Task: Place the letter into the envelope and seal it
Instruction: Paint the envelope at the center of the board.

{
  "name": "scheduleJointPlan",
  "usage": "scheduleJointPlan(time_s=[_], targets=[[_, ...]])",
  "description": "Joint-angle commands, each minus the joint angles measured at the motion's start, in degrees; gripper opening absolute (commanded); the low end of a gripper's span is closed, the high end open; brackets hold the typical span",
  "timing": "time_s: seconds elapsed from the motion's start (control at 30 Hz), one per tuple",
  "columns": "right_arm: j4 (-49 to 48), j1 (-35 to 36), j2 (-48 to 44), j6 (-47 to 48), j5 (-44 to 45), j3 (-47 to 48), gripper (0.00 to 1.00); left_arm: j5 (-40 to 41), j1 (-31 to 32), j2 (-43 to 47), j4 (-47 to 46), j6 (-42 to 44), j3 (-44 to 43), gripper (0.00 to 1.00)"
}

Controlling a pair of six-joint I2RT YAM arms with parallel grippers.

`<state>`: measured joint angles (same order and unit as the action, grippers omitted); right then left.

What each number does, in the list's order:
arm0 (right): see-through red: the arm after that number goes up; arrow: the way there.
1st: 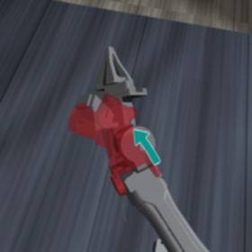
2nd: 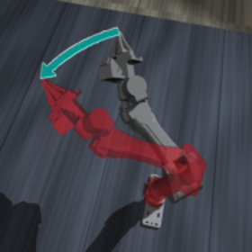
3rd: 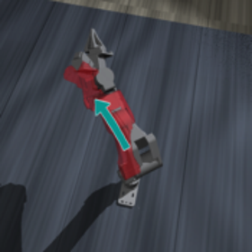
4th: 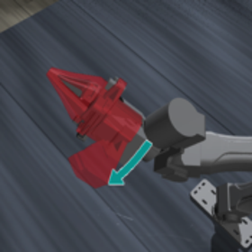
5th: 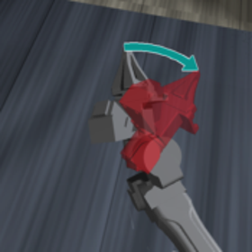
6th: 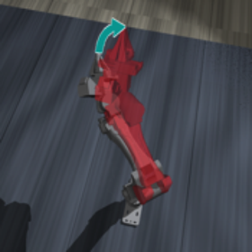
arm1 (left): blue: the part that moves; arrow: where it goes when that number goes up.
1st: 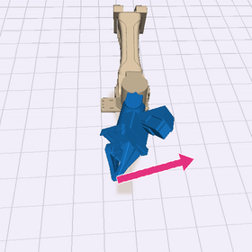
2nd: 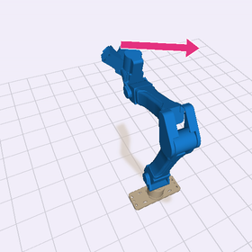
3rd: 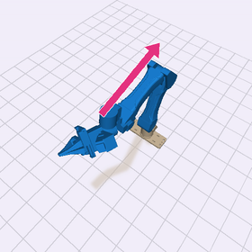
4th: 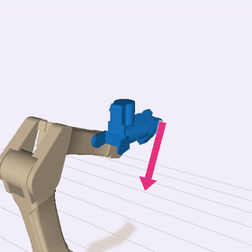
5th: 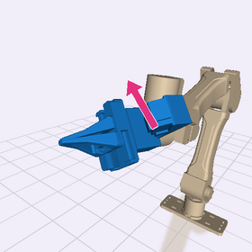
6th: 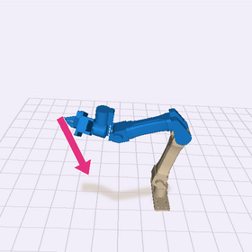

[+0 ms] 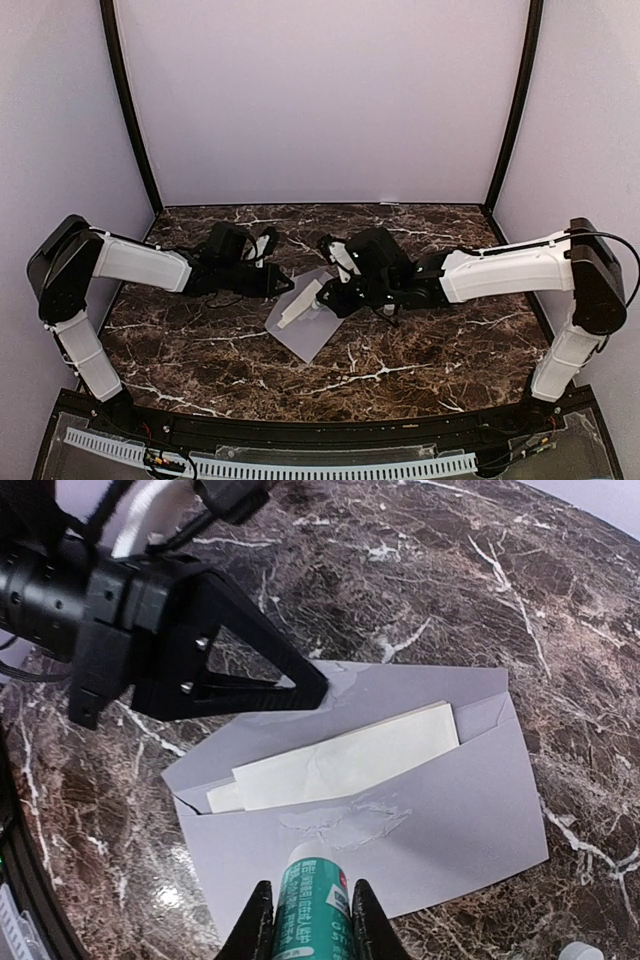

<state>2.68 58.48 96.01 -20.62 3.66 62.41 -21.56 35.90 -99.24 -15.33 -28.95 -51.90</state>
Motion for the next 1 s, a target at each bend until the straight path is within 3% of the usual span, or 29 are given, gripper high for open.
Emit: scheduleJointPlan(time_s=[0.0, 0.97], targets=[[1.2, 0.5, 4.2, 1.7, 4.7, 3.6, 0.0, -0.1, 0.2, -0.8, -0.2, -0.3, 0.6, 0.0], [3.4, 0.9, 15.3, 8.5, 6.6, 9.2, 0.0, -1.6, 0.2, -3.7, -0.6, -0.8, -0.2, 0.0]])
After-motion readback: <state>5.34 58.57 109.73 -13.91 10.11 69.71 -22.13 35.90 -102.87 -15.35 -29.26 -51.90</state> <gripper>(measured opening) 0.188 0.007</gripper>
